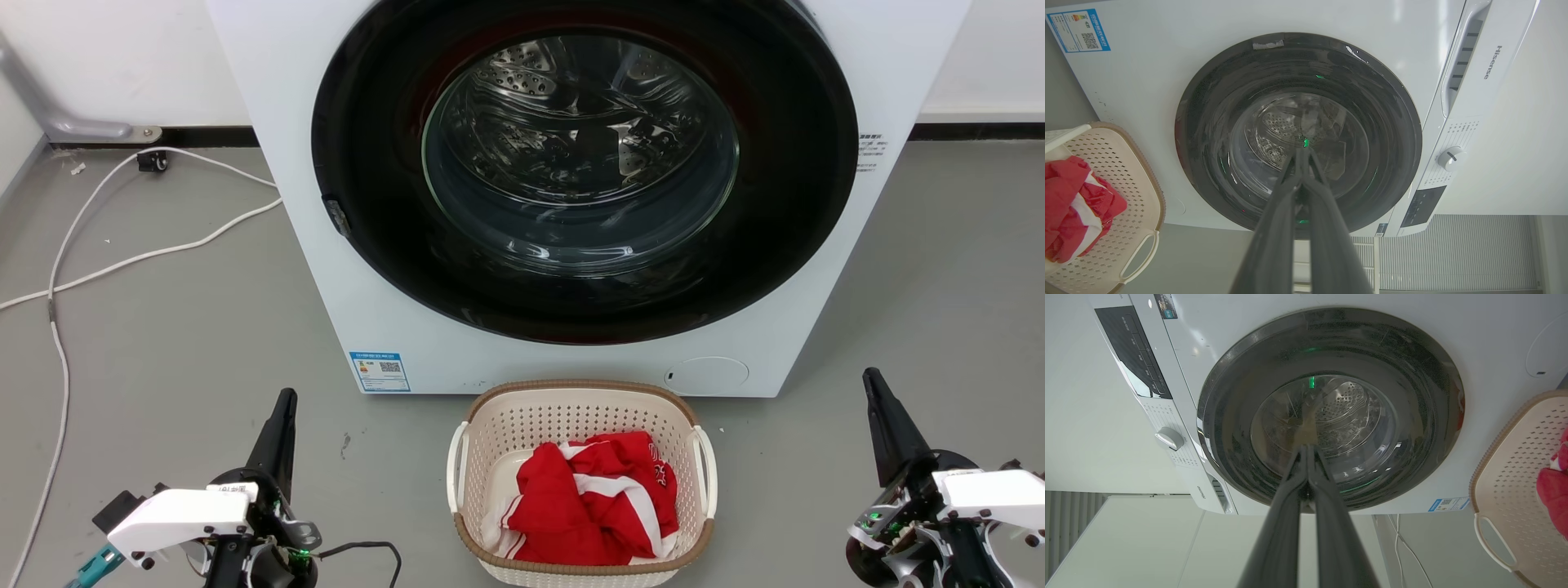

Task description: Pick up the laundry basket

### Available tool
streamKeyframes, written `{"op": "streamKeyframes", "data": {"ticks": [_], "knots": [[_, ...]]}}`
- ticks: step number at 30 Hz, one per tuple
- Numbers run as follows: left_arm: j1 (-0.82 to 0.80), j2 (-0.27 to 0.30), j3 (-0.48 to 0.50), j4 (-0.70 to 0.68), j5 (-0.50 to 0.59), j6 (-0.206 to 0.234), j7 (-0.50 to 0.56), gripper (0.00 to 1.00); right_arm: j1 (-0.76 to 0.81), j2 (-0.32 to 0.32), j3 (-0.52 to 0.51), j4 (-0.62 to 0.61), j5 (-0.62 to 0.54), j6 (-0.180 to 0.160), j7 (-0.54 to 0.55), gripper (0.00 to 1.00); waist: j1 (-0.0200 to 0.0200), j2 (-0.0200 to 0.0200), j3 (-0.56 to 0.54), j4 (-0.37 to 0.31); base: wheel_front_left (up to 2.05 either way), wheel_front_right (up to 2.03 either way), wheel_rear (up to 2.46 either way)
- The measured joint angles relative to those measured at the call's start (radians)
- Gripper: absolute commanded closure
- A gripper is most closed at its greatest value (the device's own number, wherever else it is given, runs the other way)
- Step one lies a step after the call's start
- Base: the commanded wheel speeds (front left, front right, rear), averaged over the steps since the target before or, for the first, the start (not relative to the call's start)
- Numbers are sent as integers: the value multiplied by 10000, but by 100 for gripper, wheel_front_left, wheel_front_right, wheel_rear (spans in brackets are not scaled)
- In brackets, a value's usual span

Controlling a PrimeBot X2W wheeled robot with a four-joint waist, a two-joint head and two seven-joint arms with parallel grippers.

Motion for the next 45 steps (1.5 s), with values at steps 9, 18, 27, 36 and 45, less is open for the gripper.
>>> {"op": "streamKeyframes", "data": {"ticks": [9, 18, 27, 36, 45], "knots": [[0, -8, 12, 0, 12, 0, 2, 100, -2, 12, -17, 0, -13, 0, 8, 100, 0, 0, 0, 0, 0, 0, 0], [203, -82, 6, 234, 8, 12, -4, 0, 211, 56, -10, 224, -12, 0, 33, 0, 0, 0, -1, 0, 0, 0, 0], [270, -92, -284, 42, 456, 13, -441, 0, 321, 67, 192, 128, -420, 0, -399, 0, 0, 0, 2, 6, 0, 0, 0], [268, -92, -334, -477, 2044, 13, -834, 0, 401, 71, 111, -280, -2491, 0, -807, 0, 0, 0, 2, 22, 0, 0, 0], [264, -92, -631, -874, 4387, 71, -1183, 0, 501, 77, 111, -846, -5264, 0, -1156, 0, 0, 0, 1, 18, 0, 0, 0]]}}
